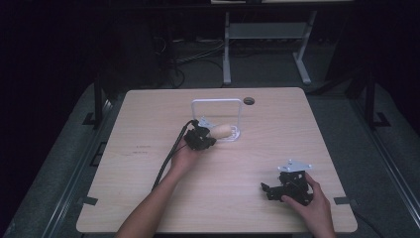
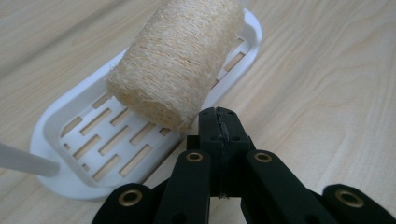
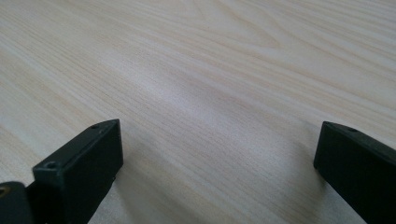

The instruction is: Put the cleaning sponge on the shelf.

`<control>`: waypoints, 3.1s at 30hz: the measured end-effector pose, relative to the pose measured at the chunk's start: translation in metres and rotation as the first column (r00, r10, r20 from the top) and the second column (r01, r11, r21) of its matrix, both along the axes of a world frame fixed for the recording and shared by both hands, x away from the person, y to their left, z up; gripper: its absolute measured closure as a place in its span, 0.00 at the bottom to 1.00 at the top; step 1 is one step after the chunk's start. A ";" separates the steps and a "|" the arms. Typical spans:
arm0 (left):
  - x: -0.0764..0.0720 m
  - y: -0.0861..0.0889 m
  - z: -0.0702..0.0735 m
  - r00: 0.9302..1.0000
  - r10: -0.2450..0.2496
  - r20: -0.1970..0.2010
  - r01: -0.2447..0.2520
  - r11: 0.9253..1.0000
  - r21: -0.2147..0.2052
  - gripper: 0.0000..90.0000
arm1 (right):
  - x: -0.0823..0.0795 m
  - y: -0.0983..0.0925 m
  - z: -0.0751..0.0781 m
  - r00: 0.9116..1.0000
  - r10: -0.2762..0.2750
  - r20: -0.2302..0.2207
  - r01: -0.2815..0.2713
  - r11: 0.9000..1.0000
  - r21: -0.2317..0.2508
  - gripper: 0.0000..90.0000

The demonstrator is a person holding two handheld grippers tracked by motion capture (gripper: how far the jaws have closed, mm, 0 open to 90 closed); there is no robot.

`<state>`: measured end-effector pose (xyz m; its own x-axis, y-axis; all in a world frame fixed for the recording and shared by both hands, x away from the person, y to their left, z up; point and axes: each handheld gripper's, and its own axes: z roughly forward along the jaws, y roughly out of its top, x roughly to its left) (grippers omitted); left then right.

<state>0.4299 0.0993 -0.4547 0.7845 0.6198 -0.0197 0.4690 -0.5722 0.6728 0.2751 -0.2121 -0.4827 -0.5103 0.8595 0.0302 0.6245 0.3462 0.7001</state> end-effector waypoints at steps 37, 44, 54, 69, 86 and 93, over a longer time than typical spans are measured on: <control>-0.022 0.024 0.010 1.000 0.015 -0.023 -0.016 0.999 -0.052 0.47 | 0.000 0.000 0.000 1.000 0.000 0.000 0.000 1.000 0.000 0.01; -0.040 0.038 0.012 1.000 0.012 0.000 -0.012 0.999 -0.038 0.32 | 0.000 0.000 0.000 1.000 0.000 0.000 0.000 1.000 0.000 0.01; -0.068 0.062 0.016 0.999 0.021 0.040 -0.019 0.999 -0.039 0.19 | 0.000 0.000 0.000 1.000 0.000 0.000 0.000 1.000 0.000 0.01; -0.110 0.102 0.015 0.996 0.055 0.072 -0.052 0.998 -0.038 0.17 | 0.000 0.000 0.000 1.000 0.000 0.000 0.000 1.000 0.000 0.01; -0.149 0.147 -0.003 0.993 0.105 0.056 -0.106 0.994 0.004 0.16 | 0.000 0.000 0.000 1.000 0.000 0.000 0.000 1.000 0.000 0.01; -0.158 0.158 -0.010 0.992 0.121 0.038 -0.122 0.992 0.017 0.16 | 0.000 0.000 0.000 1.000 0.000 0.000 0.000 1.000 0.000 0.01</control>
<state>0.2716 0.2574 -0.4645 0.7033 0.7106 0.0206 0.5108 -0.5252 0.6806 0.2751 -0.2121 -0.4827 -0.5101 0.8596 0.0306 0.6249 0.3459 0.6999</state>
